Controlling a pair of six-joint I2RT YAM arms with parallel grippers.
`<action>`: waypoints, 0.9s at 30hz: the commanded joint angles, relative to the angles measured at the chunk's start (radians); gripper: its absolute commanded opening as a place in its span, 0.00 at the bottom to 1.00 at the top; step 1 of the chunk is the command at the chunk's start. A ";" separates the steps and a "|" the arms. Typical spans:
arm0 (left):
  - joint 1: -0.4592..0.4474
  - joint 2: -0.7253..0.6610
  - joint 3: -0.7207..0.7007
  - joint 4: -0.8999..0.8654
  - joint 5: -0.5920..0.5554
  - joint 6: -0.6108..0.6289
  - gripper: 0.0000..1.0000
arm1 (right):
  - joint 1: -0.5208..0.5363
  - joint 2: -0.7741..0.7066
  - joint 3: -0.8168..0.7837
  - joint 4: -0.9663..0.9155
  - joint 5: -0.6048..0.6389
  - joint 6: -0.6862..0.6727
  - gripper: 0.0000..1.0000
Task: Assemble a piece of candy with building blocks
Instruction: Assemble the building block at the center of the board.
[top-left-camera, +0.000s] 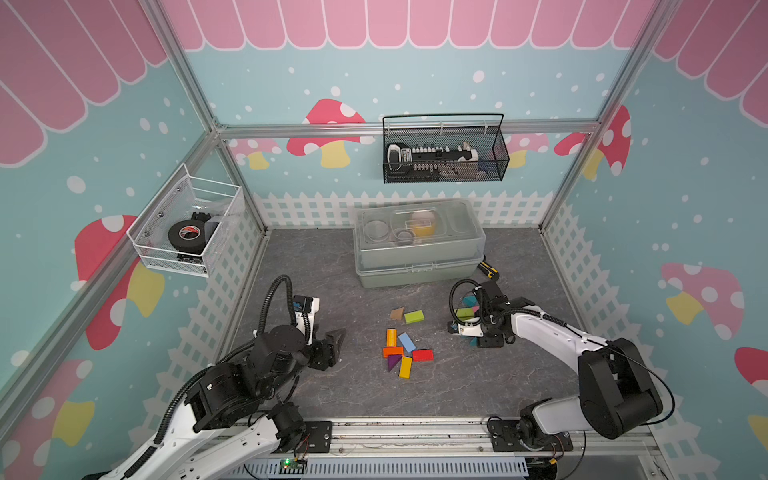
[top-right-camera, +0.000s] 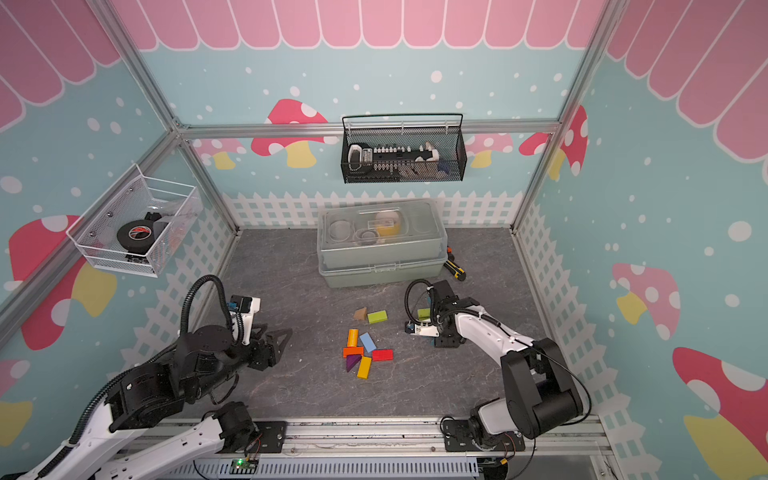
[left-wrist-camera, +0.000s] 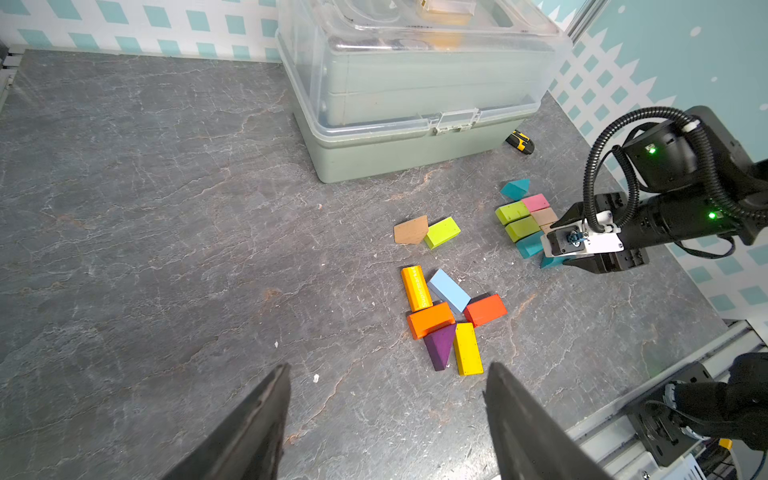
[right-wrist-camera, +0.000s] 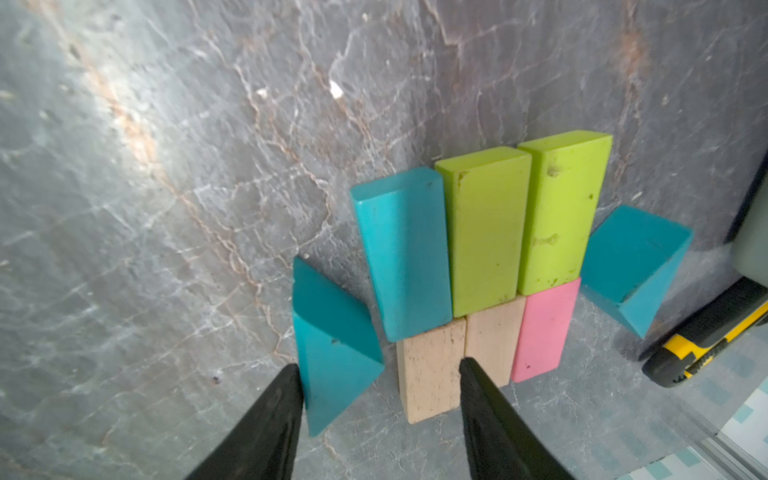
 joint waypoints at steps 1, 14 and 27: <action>-0.005 -0.008 -0.007 -0.013 -0.020 0.002 0.73 | -0.004 0.018 -0.010 0.011 0.016 -0.013 0.60; -0.011 -0.010 -0.007 -0.014 -0.024 0.000 0.73 | -0.003 0.016 -0.024 0.019 0.035 -0.038 0.60; -0.013 -0.004 -0.009 -0.014 -0.029 -0.001 0.73 | -0.003 -0.061 -0.009 -0.018 -0.007 0.003 0.60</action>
